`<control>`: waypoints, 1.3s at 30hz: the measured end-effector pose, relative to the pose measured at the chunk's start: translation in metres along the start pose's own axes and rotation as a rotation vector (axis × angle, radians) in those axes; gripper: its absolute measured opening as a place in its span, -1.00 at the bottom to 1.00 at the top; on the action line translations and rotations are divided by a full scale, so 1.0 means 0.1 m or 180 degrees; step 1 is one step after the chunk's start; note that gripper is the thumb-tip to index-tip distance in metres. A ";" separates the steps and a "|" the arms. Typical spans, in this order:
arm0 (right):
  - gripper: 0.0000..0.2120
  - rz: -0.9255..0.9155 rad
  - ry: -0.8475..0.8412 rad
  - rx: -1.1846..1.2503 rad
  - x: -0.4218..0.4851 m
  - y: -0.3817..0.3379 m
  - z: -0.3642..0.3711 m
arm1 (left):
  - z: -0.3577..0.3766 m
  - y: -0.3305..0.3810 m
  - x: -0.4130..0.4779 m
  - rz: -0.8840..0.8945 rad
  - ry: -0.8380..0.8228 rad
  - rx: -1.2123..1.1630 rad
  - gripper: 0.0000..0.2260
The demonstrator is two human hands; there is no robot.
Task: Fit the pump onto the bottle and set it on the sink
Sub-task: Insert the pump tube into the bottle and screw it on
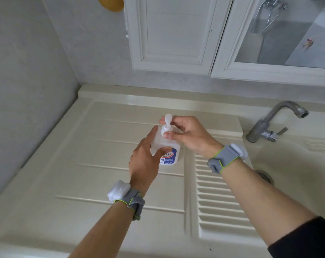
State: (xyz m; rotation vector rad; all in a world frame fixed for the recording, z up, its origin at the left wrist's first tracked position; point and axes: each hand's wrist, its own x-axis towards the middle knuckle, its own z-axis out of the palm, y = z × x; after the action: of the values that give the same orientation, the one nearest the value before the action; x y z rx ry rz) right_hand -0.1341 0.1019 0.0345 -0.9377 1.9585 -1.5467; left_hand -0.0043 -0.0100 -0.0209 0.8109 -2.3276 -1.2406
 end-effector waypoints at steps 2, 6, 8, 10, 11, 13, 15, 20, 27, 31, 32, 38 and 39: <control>-0.59 0.0070 -0.0261 0.0001 0.02 -0.02 -0.03 | 0.00 0.00 0.00 0.0013 -0.0012 -0.0018 -0.34; -0.66 -0.0037 -0.0428 0.0011 0.05 -0.02 -0.04 | 0.00 0.02 -0.01 0.0038 0.0013 -0.0057 -0.34; -0.71 -0.0101 -0.0283 0.0074 0.05 0.01 -0.01 | 0.00 0.04 -0.01 0.0067 0.0021 -0.0097 -0.34; -0.74 -0.0134 -0.0131 0.0164 0.03 0.03 0.03 | 0.00 0.03 0.00 0.0040 0.0012 -0.0208 -0.33; -0.75 -0.0133 -0.0057 0.0189 0.02 0.04 0.05 | 0.00 0.03 0.01 0.0023 0.0002 -0.0257 -0.33; -0.76 -0.0124 0.0091 0.0199 0.01 0.06 0.09 | -0.01 0.02 0.04 0.0038 -0.0064 -0.0356 -0.32; -0.78 -0.0146 0.0223 0.0129 -0.01 0.06 0.13 | -0.02 0.04 0.07 0.0075 -0.0143 -0.0499 -0.34; -0.81 -0.0145 0.0542 0.0256 -0.07 0.04 0.23 | -0.01 0.10 0.07 0.0078 -0.0185 -0.0783 -0.40; -0.78 -0.0093 0.1129 0.0225 -0.10 0.08 0.41 | 0.03 0.12 0.07 0.0079 -0.0033 -0.0776 -0.42; -0.72 -0.0161 0.1337 0.0242 -0.11 0.13 0.50 | 0.06 0.12 0.07 0.0061 0.0056 -0.0727 -0.44; -0.72 -0.0175 0.1376 0.0228 -0.11 0.13 0.51 | 0.06 0.12 0.07 0.0055 0.0065 -0.0723 -0.45; -0.75 -0.0198 0.1525 0.0229 -0.11 0.14 0.56 | 0.06 0.13 0.07 0.0017 0.0070 -0.0736 -0.47; -0.76 -0.0217 0.1540 0.0217 -0.11 0.15 0.56 | 0.06 0.13 0.07 0.0027 0.0064 -0.0724 -0.47</control>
State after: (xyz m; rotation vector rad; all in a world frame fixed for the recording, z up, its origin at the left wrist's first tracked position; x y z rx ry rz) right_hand -0.0897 0.0756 0.0057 -0.6476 2.1873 -2.0120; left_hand -0.0168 -0.0049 -0.0129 0.7314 -2.1220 -1.4537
